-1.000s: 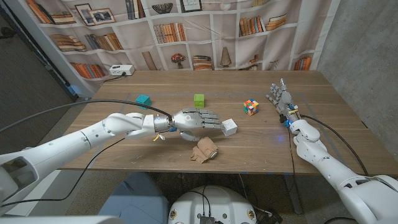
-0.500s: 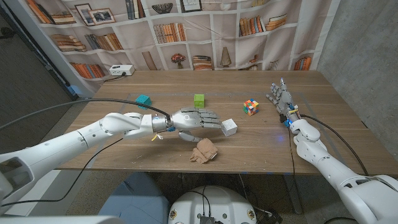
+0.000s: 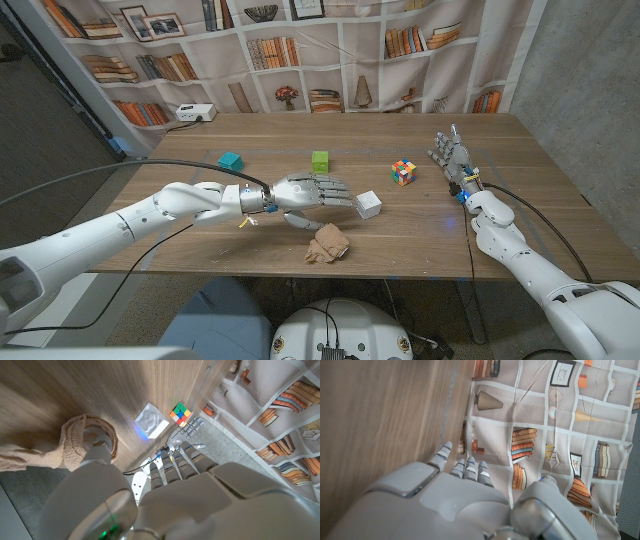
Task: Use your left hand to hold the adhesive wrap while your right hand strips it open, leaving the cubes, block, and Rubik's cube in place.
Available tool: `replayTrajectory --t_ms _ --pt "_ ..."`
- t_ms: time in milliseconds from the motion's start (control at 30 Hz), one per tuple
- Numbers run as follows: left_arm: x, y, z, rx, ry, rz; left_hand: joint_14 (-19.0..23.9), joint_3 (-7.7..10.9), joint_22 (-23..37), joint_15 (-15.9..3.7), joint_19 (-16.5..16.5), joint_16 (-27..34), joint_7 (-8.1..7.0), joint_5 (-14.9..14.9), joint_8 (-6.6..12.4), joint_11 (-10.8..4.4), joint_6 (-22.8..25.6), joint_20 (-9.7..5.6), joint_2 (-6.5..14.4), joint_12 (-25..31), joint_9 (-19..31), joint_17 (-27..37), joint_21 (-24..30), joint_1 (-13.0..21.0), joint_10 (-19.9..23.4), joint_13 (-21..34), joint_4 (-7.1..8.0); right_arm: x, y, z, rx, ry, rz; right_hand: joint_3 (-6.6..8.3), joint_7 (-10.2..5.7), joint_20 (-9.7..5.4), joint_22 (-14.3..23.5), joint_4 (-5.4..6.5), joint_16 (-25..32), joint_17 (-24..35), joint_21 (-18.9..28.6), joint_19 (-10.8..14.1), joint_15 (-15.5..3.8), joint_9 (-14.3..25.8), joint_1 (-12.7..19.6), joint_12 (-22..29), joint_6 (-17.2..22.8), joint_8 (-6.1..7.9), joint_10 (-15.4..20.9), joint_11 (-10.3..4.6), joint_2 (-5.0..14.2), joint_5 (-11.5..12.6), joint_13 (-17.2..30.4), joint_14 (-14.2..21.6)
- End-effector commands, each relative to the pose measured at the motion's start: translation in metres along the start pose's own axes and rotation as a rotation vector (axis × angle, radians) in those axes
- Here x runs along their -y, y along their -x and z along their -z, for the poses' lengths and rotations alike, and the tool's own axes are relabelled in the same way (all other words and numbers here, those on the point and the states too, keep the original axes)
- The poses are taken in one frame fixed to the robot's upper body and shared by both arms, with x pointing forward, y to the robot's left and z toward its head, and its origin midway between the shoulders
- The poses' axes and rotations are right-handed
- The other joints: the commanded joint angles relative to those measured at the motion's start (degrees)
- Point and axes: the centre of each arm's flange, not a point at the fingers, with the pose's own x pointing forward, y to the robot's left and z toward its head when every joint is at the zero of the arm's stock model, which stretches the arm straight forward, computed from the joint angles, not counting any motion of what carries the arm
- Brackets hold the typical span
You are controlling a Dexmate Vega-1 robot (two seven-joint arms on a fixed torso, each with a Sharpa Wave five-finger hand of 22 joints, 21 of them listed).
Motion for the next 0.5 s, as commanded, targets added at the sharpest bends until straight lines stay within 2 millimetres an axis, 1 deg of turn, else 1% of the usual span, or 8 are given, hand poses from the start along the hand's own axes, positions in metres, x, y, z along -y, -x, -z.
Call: replayTrajectory --t_ms 33,300,333,500 --pt "-0.003 0.005 -0.005 -0.007 0.008 -0.017 0.09 -0.24 0.29 -0.25 0.12 0.51 -0.18 -0.06 0.26 0.29 0.36 0.54 -0.30 0.16 0.18 0.08 0.35 -0.62 0.14 0.08 0.14 -0.002 0.002 -0.001 -0.003 -0.001 0.005 0.11 -0.38 0.53 0.07 -0.49 0.25 0.14 0.08 -0.21 -0.20 0.13 0.07 0.13 0.35 -0.01 -0.19 -0.27 0.30 -0.14 0.13 -0.28" --pt "-0.003 0.008 -0.013 0.000 0.010 -0.028 0.05 -0.45 0.29 -0.43 0.08 0.47 -0.07 0.05 0.45 0.14 0.96 0.58 -0.48 0.17 0.17 0.08 0.32 -1.02 0.19 0.08 0.20 -0.004 0.005 0.000 -0.002 0.003 0.002 0.15 -0.37 0.47 0.07 -0.51 0.25 0.14 0.09 -0.18 -0.17 0.13 0.10 0.15 0.39 0.00 -0.14 -0.25 0.42 -0.13 0.13 -0.29" --pt "-0.004 0.009 -0.013 -0.003 0.011 -0.031 0.06 -0.48 0.29 -0.45 0.07 0.47 -0.11 0.07 0.45 0.36 0.99 0.55 -0.50 0.19 0.17 0.07 0.32 -1.07 0.23 0.08 0.20 -0.004 0.006 0.000 -0.002 0.001 0.003 0.16 -0.37 0.51 0.07 -0.52 0.25 0.14 0.09 -0.19 -0.19 0.13 0.11 0.14 0.38 0.00 -0.16 -0.19 0.44 -0.13 0.13 -0.27" --pt "-0.012 0.013 -0.019 0.005 0.013 -0.034 -0.06 -0.58 0.29 -0.36 0.06 0.42 0.03 0.14 0.53 0.40 1.27 0.58 -0.59 0.13 0.17 0.07 0.31 -1.26 0.10 0.08 0.22 -0.006 0.008 -0.002 -0.010 0.014 -0.001 0.19 -0.37 0.50 0.07 -0.55 0.24 0.13 0.08 -0.21 -0.21 0.14 0.17 0.14 0.32 -0.03 -0.15 -0.20 0.51 -0.12 0.13 -0.29"
